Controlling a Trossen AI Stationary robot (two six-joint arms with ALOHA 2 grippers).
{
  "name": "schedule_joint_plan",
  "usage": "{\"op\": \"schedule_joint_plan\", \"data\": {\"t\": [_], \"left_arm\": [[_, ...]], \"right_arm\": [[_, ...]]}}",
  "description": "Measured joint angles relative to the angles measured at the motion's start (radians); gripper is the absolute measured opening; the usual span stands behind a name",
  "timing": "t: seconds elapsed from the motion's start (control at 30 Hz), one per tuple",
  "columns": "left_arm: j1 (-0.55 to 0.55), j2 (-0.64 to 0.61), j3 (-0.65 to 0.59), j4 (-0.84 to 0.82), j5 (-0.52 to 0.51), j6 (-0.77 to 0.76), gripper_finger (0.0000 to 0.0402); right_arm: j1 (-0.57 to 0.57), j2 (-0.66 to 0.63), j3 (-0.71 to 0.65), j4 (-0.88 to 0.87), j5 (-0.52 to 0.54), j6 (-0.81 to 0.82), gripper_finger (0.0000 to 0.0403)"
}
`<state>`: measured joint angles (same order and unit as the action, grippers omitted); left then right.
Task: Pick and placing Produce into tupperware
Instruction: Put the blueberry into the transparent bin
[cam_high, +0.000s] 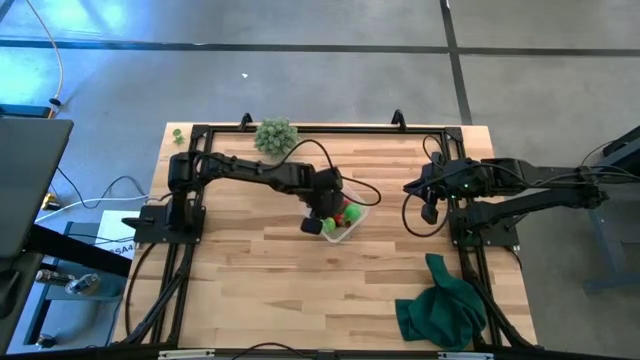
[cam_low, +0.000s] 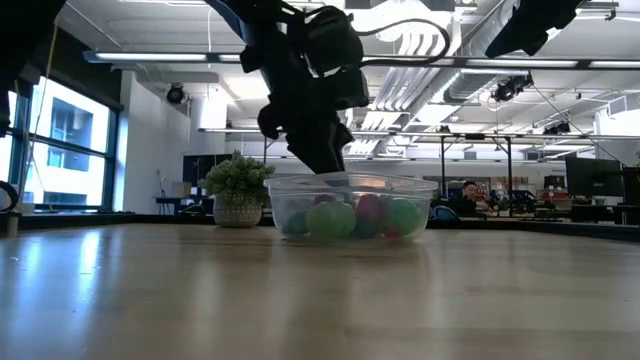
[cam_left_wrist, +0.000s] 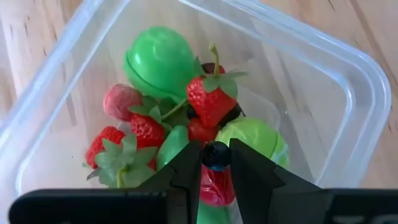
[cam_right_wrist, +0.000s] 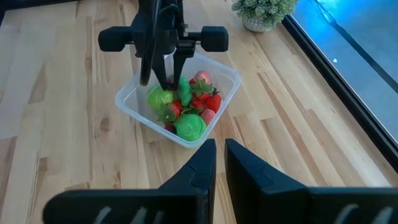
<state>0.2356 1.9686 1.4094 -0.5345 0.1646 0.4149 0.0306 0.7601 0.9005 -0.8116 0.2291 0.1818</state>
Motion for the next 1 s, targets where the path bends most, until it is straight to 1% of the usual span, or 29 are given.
{"op": "schedule_joint_plan", "data": {"t": [0.93,1.0], "left_arm": [[0.000,0.000,0.000,0.010,0.030,-0.001,0.0070],[0.000,0.000,0.000,0.010,0.030,-0.001,0.0074]], "right_arm": [[0.000,0.000,0.000,0.000,0.000,0.000,0.0025],[0.000,0.000,0.000,0.000,0.000,0.000,0.0025]]}}
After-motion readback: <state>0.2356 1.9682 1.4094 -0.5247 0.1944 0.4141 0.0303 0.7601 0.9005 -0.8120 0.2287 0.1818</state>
